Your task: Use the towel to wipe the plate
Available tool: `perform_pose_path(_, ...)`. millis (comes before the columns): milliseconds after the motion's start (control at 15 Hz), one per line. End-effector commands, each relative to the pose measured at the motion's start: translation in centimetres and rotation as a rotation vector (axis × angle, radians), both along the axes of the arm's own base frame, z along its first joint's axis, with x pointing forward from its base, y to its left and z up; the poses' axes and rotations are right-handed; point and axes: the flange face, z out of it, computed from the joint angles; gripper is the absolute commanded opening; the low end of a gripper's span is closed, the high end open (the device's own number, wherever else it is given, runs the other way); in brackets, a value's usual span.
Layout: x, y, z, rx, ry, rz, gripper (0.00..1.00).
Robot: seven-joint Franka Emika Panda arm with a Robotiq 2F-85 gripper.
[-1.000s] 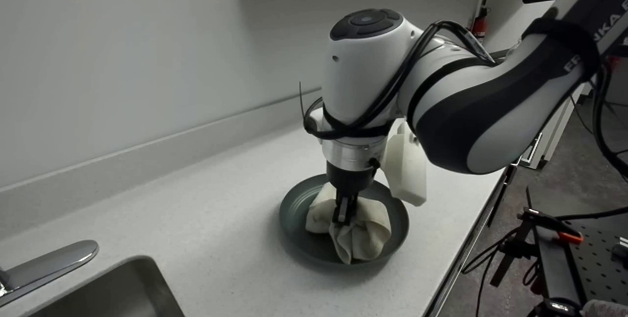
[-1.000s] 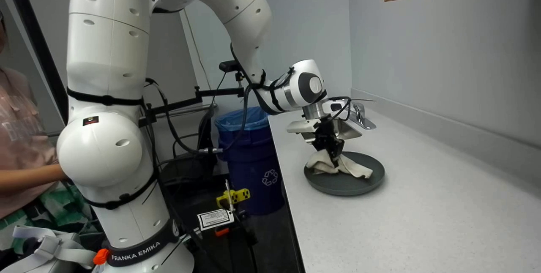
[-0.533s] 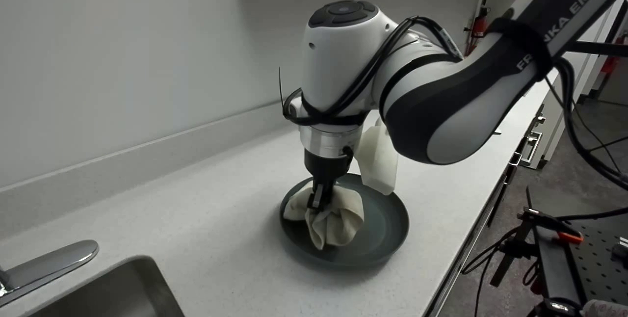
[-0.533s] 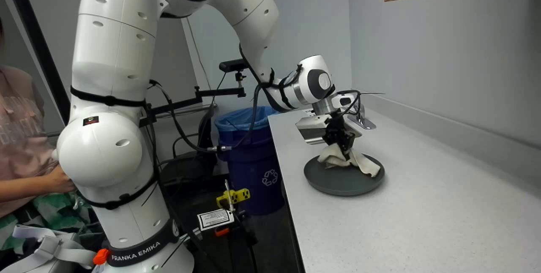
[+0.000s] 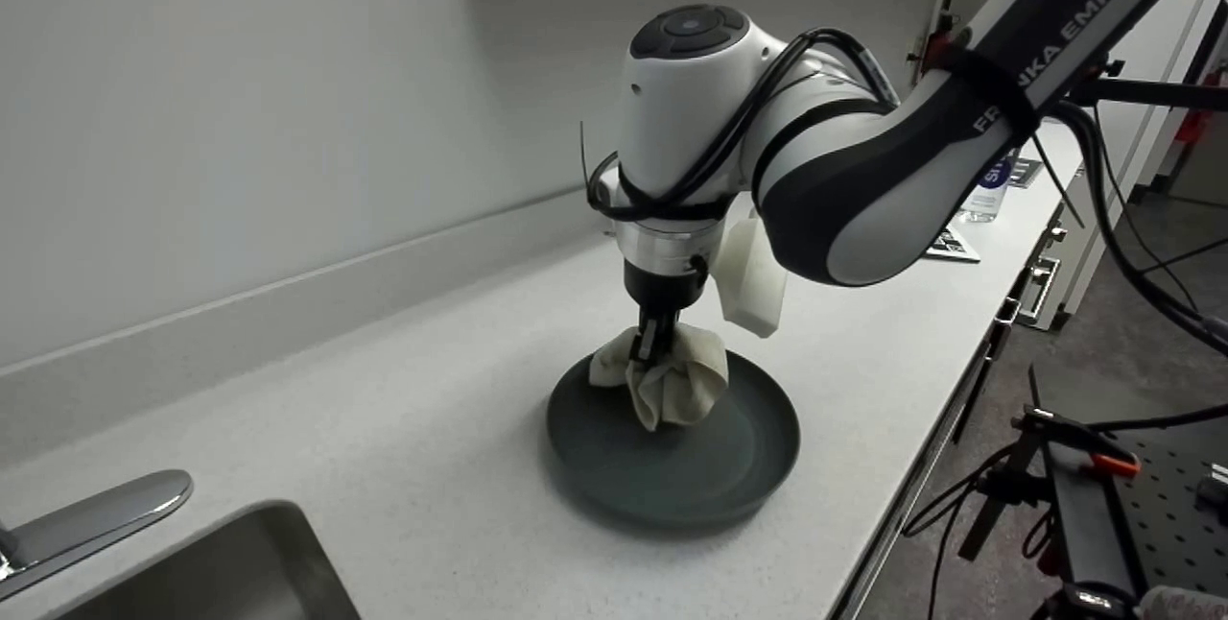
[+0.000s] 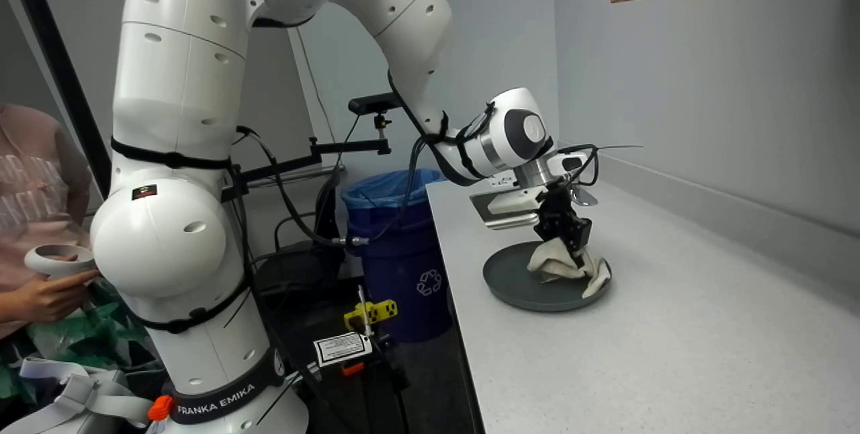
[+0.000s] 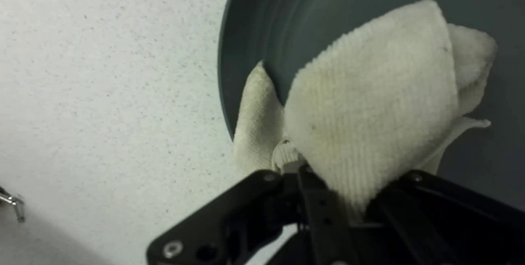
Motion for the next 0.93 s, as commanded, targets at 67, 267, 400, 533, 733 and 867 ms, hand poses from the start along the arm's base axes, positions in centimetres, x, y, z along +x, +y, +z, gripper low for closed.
perform_pose_path(67,-3.0,-0.9,0.1,0.019,0.03,-0.025,0.03)
perform_pose_path(267,-4.4,0.0,-0.6,0.05,0.079,-0.013,0.03)
perform_pose_path(400,-4.7,1.3,-1.0,0.086,0.099,-0.001,0.03)
perform_pose_path(533,-4.4,3.0,-0.9,0.122,0.099,0.02,0.03)
perform_pose_path(733,-3.1,5.3,-0.3,0.168,0.068,0.055,0.03)
perform_pose_path(867,-1.7,6.2,0.4,0.196,0.032,0.061,0.03)
